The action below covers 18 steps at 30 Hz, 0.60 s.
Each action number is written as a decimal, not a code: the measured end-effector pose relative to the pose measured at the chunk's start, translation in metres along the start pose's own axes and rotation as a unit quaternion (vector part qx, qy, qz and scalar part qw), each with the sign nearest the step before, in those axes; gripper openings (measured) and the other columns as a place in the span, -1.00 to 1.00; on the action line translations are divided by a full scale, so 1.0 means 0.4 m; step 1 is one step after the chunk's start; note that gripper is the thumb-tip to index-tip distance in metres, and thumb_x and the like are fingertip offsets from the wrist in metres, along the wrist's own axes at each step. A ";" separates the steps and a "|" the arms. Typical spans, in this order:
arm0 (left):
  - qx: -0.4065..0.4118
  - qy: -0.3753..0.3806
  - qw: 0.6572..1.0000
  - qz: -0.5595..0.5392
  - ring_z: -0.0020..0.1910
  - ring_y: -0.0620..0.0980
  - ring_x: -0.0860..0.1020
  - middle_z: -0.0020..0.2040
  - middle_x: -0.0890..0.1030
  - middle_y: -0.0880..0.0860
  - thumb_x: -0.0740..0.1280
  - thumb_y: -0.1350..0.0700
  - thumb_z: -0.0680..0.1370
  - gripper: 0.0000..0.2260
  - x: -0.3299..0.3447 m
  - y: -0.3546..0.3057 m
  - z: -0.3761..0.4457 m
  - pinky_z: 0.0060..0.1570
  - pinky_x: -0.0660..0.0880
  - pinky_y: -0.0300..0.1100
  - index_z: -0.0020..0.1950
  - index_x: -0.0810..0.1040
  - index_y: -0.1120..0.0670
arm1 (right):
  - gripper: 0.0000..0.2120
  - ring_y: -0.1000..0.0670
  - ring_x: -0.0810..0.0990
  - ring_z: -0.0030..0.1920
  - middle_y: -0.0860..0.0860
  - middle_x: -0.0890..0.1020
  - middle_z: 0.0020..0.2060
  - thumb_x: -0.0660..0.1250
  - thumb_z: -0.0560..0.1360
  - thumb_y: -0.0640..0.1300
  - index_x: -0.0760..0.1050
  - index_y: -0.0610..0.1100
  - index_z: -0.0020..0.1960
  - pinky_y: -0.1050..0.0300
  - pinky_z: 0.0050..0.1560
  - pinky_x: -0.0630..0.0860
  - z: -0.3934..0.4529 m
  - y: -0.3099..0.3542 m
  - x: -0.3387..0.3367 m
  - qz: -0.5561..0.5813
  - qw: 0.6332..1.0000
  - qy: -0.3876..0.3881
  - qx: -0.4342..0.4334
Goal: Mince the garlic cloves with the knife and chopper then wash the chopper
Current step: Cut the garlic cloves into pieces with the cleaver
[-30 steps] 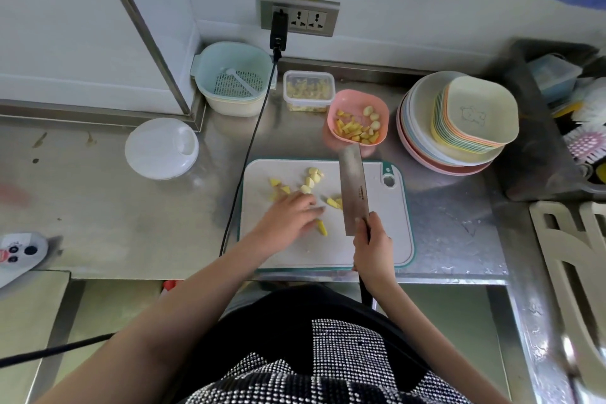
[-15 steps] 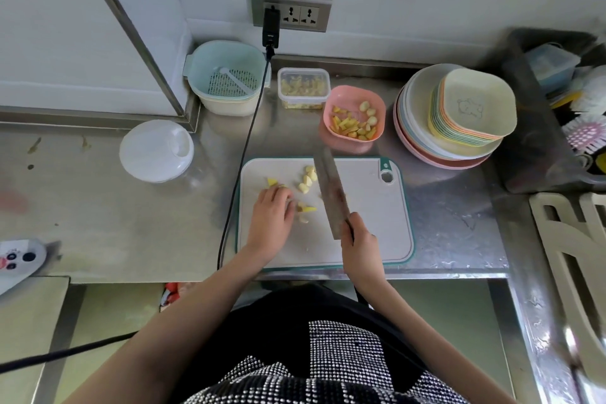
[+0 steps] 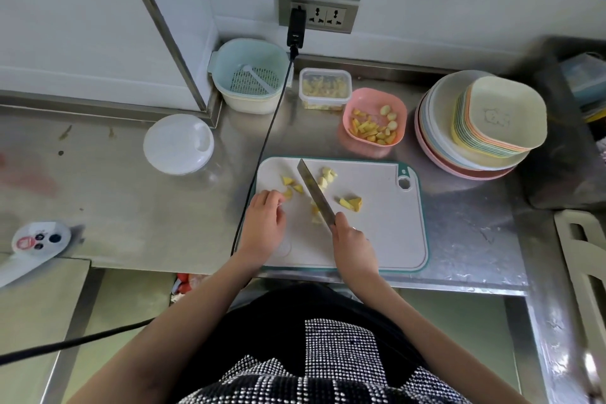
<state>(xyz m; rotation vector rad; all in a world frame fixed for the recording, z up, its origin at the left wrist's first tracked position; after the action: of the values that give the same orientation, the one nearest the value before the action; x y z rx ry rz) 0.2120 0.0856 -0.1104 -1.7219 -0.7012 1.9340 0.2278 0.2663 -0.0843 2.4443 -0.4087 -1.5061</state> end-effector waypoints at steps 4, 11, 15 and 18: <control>0.012 0.007 1.000 0.013 -0.18 0.15 0.49 -0.16 0.52 0.14 0.33 0.39 0.43 -0.87 0.001 -0.008 0.002 -0.20 0.48 0.04 -0.07 0.51 0.23 | -0.91 -0.17 0.51 -0.30 -0.13 0.54 -0.26 0.02 0.64 -0.19 0.13 -0.07 -0.01 0.03 -0.32 0.44 0.010 0.011 0.000 -0.020 1.000 0.015 0.006; 0.120 0.059 0.990 0.047 -0.16 0.17 0.51 -0.13 0.53 0.11 0.35 0.27 0.43 -0.91 0.027 -0.056 0.005 -0.21 0.48 0.01 -0.10 0.50 0.16 | -0.84 -0.15 0.41 -0.33 -0.05 0.44 -0.35 0.05 0.63 -0.10 0.27 -0.12 -0.10 0.06 -0.34 0.31 0.031 -0.010 -0.036 0.161 0.987 0.024 0.013; 0.138 0.072 0.987 0.038 -0.11 0.16 0.53 -0.11 0.53 0.09 0.43 0.23 0.41 -0.87 0.045 -0.083 0.009 -0.17 0.49 0.00 -0.10 0.52 0.13 | -0.83 -0.07 0.34 -0.41 -0.02 0.40 -0.43 0.08 0.64 -0.13 0.27 -0.16 -0.11 0.08 -0.42 0.21 0.003 -0.023 -0.061 0.214 0.975 -0.056 -0.002; 0.143 0.065 0.987 0.033 -0.10 0.17 0.53 -0.11 0.53 0.09 0.39 0.20 0.43 -0.90 0.047 -0.095 0.017 -0.16 0.52 0.01 -0.09 0.53 0.14 | -0.79 -0.03 0.31 -0.47 -0.02 0.39 -0.46 0.09 0.64 -0.14 0.22 -0.07 -0.18 0.09 -0.46 0.19 -0.007 -0.048 -0.081 0.221 0.970 -0.100 0.006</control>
<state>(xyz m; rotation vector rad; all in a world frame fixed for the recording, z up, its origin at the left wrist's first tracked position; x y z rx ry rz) 0.2032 0.1263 -0.0997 -1.6887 -0.3061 1.8416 0.2185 0.2959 -0.0628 2.0272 -0.9332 -1.5457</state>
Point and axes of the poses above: each hand's wrist, its own z-axis towards the middle knuckle, its own x-axis out of the palm, y = z × x, the point moved 3 cm from there along z, towards the middle knuckle
